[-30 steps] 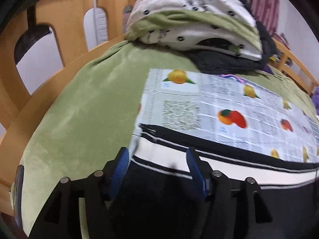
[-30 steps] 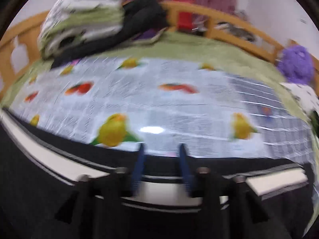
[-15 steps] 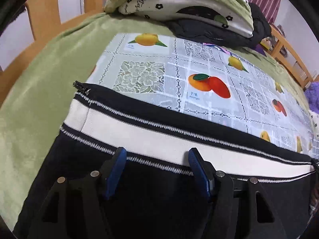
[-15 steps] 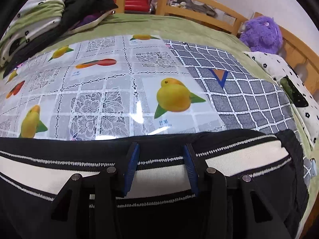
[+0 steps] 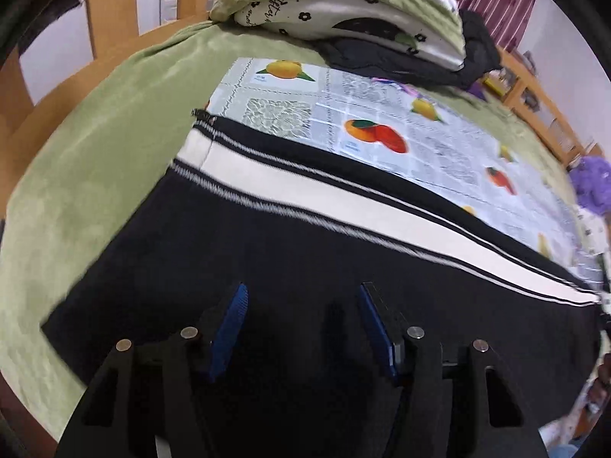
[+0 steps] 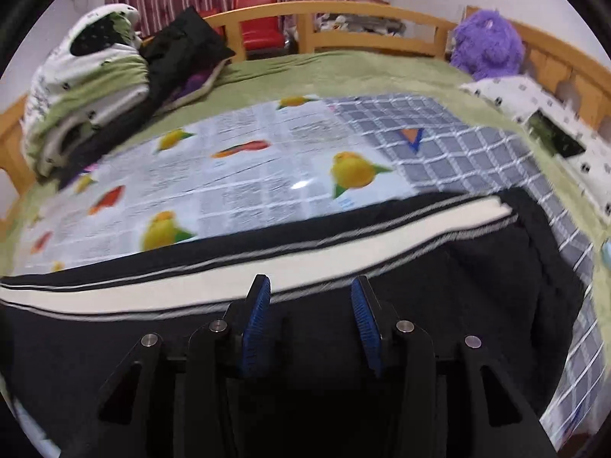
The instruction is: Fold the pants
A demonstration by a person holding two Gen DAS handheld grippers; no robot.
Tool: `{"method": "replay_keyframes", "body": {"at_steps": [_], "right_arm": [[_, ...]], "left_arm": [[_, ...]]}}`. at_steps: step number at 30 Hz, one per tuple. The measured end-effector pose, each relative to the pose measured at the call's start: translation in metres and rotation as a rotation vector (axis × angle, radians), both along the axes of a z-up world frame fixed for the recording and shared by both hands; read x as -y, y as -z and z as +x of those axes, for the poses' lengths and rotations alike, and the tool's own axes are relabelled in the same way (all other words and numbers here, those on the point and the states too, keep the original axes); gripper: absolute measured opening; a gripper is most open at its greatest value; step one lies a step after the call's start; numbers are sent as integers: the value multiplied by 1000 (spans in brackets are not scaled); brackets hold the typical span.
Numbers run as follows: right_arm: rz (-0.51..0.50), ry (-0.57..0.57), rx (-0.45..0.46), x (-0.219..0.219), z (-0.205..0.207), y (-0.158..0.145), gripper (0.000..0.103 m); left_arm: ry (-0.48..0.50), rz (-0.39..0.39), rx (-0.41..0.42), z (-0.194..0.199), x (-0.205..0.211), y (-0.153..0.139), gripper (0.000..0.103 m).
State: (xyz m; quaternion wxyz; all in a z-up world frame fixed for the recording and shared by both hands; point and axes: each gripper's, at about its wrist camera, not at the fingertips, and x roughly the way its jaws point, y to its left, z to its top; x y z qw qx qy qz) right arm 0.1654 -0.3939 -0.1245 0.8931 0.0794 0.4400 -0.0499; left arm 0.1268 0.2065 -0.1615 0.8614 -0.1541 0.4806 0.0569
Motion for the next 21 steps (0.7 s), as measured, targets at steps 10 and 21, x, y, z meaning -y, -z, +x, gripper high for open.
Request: {"method": "replay_keyframes", "body": {"at_steps": [10,21], "right_arm": [[32,-107,24,-68,-59,-49,43],[157,-153,14,-126,-97,-78,43]], "left_arm": [[-42,-204,112,-107,-14,0,56],[-262,-284,164,-136,-72,30,50]]}}
